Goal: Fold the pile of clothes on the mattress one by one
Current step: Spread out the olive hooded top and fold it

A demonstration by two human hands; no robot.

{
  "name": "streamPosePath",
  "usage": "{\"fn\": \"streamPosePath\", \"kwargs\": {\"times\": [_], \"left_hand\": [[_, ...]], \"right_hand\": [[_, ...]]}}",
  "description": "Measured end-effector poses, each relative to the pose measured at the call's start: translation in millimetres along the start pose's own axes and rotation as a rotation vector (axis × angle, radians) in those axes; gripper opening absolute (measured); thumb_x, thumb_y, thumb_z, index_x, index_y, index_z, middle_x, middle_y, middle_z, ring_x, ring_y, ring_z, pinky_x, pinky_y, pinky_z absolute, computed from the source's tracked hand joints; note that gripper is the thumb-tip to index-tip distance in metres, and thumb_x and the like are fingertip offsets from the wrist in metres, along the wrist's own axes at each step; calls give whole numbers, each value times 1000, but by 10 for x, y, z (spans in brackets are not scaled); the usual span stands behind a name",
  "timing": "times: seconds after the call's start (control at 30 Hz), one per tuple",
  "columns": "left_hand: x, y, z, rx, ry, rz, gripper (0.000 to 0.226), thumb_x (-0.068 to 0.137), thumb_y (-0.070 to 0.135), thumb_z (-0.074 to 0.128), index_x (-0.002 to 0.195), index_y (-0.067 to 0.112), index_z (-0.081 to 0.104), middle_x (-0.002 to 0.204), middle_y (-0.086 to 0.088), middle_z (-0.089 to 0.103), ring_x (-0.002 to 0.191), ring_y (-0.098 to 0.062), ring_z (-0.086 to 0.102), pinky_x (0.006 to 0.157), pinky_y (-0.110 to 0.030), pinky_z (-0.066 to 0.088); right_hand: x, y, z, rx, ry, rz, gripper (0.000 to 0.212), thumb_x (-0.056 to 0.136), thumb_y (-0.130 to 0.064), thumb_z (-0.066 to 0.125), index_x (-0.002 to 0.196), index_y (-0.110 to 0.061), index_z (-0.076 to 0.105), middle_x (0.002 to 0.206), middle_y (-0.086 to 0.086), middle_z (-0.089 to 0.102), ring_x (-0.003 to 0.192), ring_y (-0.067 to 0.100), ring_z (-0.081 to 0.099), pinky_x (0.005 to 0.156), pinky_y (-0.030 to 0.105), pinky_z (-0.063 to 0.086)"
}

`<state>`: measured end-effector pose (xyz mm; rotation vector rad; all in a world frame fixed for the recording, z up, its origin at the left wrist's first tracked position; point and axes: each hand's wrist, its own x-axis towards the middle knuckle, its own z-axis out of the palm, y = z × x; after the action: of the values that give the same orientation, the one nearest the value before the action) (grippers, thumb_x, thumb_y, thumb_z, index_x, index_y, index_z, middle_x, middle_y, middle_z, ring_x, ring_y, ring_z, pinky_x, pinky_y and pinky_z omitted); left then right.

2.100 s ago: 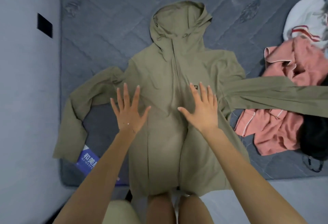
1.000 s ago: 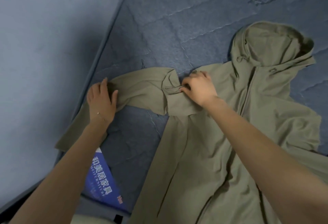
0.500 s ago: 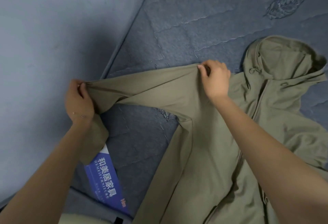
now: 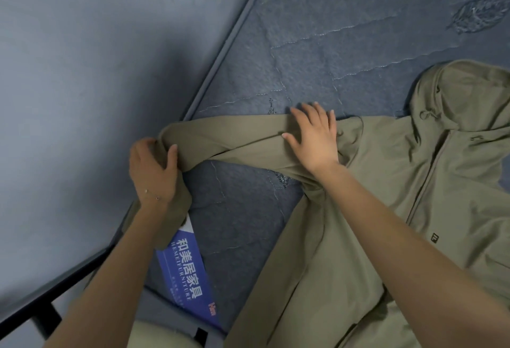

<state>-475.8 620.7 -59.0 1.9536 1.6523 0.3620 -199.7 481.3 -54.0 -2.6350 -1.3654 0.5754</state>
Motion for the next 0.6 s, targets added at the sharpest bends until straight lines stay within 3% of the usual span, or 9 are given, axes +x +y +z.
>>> {"fn": "streamPosePath", "kwargs": {"times": [0.17,0.4,0.5,0.6], "left_hand": [[-345,-187,63,-168,8,-240,35,101,34,42,121,7,49,116,-13,58,106,-25,55,87,-31,39],[-543,-409,-65,-56,-79,-194,44,99,36,45,133,8,47,128,-13,56,117,-29,53,102,-49,41],[-607,-531,-144,36,-141,-125,46,97,35,50,136,10,44,131,-13,55,119,-32,51,105,-53,37],[-647,-619,-183,64,-102,-146,42,96,31,53,130,7,48,123,-16,60,112,-35,55,101,-53,40]], "right_hand": [[53,-207,68,123,-33,-29,54,97,-38,52,145,-17,40,152,7,36,145,25,20,120,40,5],[140,-563,121,202,-58,-146,49,94,-33,57,139,-18,48,134,9,52,128,28,40,109,35,21],[195,-661,151,127,-37,-126,33,94,-30,57,123,-16,61,120,10,57,119,29,46,101,36,27],[207,-693,130,151,32,-94,20,94,-26,56,105,-15,69,109,7,64,109,28,54,91,35,32]]}}
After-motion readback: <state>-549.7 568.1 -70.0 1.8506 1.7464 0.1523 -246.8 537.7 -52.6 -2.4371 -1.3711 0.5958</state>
